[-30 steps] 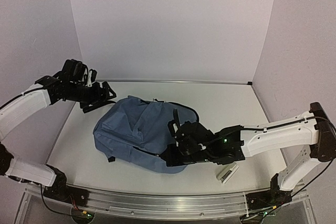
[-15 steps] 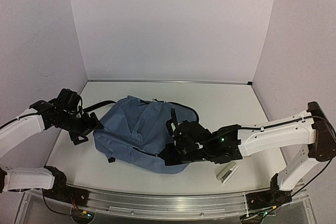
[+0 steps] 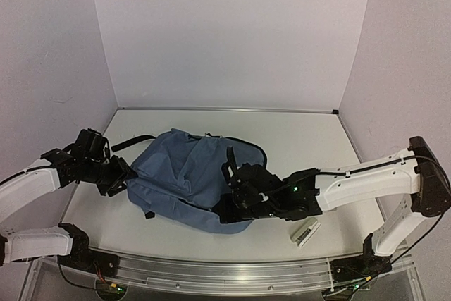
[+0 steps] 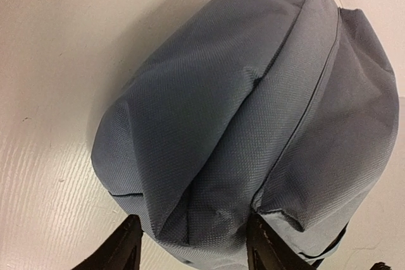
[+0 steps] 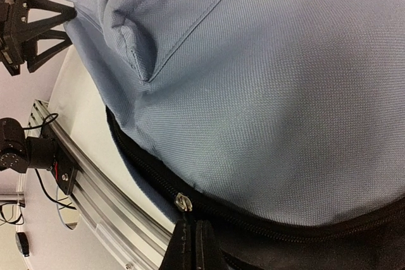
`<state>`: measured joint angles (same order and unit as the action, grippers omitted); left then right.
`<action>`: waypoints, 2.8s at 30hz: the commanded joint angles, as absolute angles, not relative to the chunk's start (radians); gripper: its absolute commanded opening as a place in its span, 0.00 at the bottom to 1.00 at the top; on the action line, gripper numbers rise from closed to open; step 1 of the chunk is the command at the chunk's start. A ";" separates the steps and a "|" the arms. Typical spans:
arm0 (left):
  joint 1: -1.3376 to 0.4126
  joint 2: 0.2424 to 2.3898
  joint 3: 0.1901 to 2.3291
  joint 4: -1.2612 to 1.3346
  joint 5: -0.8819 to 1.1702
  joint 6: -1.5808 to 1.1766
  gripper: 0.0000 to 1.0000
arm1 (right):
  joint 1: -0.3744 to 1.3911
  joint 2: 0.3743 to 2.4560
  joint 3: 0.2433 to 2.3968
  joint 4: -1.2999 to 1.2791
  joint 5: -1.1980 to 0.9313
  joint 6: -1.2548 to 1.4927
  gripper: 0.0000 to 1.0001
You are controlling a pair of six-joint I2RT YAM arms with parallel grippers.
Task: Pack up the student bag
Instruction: Zip the student bag at the center of the board.
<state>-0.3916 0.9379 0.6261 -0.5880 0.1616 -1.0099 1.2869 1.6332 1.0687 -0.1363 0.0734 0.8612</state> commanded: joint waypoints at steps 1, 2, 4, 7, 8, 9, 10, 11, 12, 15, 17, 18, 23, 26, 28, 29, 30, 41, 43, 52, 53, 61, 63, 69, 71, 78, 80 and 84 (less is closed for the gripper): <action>-0.386 0.934 0.613 -0.501 0.152 -1.021 0.43 | 1.283 1.649 1.115 -0.118 0.084 0.856 0.00; -0.385 0.935 0.611 -0.493 0.149 -1.020 0.39 | 1.283 1.650 1.115 -0.118 0.084 0.857 0.00; -0.385 0.942 0.611 -0.485 0.144 -1.015 0.35 | 1.283 1.649 1.115 -0.118 0.087 0.857 0.00; -0.385 0.961 0.618 -0.479 0.140 -1.008 0.24 | 1.283 1.649 1.117 -0.118 0.087 0.859 0.00; -0.385 0.968 0.621 -0.478 0.135 -1.005 0.19 | 1.283 1.648 1.117 -0.118 0.087 0.859 0.00; -0.385 0.975 0.625 -0.479 0.127 -1.001 0.14 | 1.283 1.648 1.117 -0.118 0.087 0.859 0.00; -0.385 0.980 0.631 -0.482 0.116 -0.996 0.10 | 1.283 1.647 1.116 -0.118 0.088 0.860 0.00; -0.384 0.986 0.639 -0.485 0.105 -0.988 0.07 | 1.283 1.646 1.115 -0.119 0.089 0.860 0.00; -0.383 0.993 0.648 -0.488 0.096 -0.978 0.04 | 1.281 1.645 1.114 -0.119 0.089 0.861 0.00; -0.372 1.012 0.678 -0.501 0.077 -0.953 0.00 | 1.267 1.632 1.102 -0.118 0.078 0.865 0.00; -0.352 1.022 0.696 -0.502 0.077 -0.930 0.00 | 1.256 1.616 1.096 -0.119 0.074 0.862 0.00; -0.339 1.027 0.704 -0.502 0.079 -0.918 0.00 | 1.252 1.608 1.092 -0.120 0.073 0.860 0.00; -0.242 1.043 0.736 -0.495 0.122 -0.849 0.00 | 1.236 1.575 1.067 -0.125 0.067 0.855 0.00; -0.183 1.063 0.755 -0.478 0.172 -0.808 0.00 | 1.232 1.564 1.055 -0.129 0.062 0.856 0.00; -0.135 1.096 0.775 -0.463 0.212 -0.768 0.00 | 1.231 1.558 1.055 -0.133 0.057 0.854 0.00; -0.118 1.115 0.792 -0.455 0.228 -0.750 0.00 | 1.231 1.556 1.057 -0.135 0.056 0.853 0.00; -0.101 1.136 0.806 -0.450 0.242 -0.736 0.00 | 1.231 1.556 1.058 -0.138 0.056 0.852 0.00; -0.050 1.395 1.025 -0.327 0.252 -0.545 0.00 | 1.213 1.560 1.066 -0.170 0.083 0.851 0.00; -0.050 1.446 1.070 -0.304 0.264 -0.523 0.00 | 1.207 1.561 1.064 -0.172 0.084 0.852 0.00; -0.051 1.613 1.197 -0.216 0.302 -0.484 0.01 | 1.172 1.561 1.070 -0.176 0.100 0.853 0.00; -0.050 1.603 1.191 -0.205 0.304 -0.491 0.02 | 1.172 1.562 1.077 -0.176 0.102 0.852 0.00; -0.060 1.426 1.095 -0.310 0.325 -0.554 0.72 | 1.179 1.618 1.131 -0.141 0.055 0.786 0.00; -0.077 1.361 1.033 -0.338 0.308 -0.592 0.75 | 1.180 1.634 1.143 -0.122 0.040 0.773 0.00; -0.209 1.189 0.873 -0.405 0.274 -0.747 0.76 | 1.181 1.692 1.186 -0.101 0.009 0.756 0.00; -0.265 1.156 0.834 -0.397 0.269 -0.809 0.76 | 1.181 1.706 1.187 -0.087 0.001 0.755 0.00; -0.415 1.108 0.752 -0.324 0.266 -0.980 0.73 | 1.183 1.720 1.178 -0.055 -0.029 0.764 0.00; -0.451 1.124 0.758 -0.315 0.254 -0.991 0.73 | 1.183 1.717 1.169 -0.049 -0.027 0.768 0.00; -0.497 1.172 0.780 -0.314 0.236 -0.993 0.70 | 1.184 1.705 1.151 -0.043 -0.026 0.776 0.00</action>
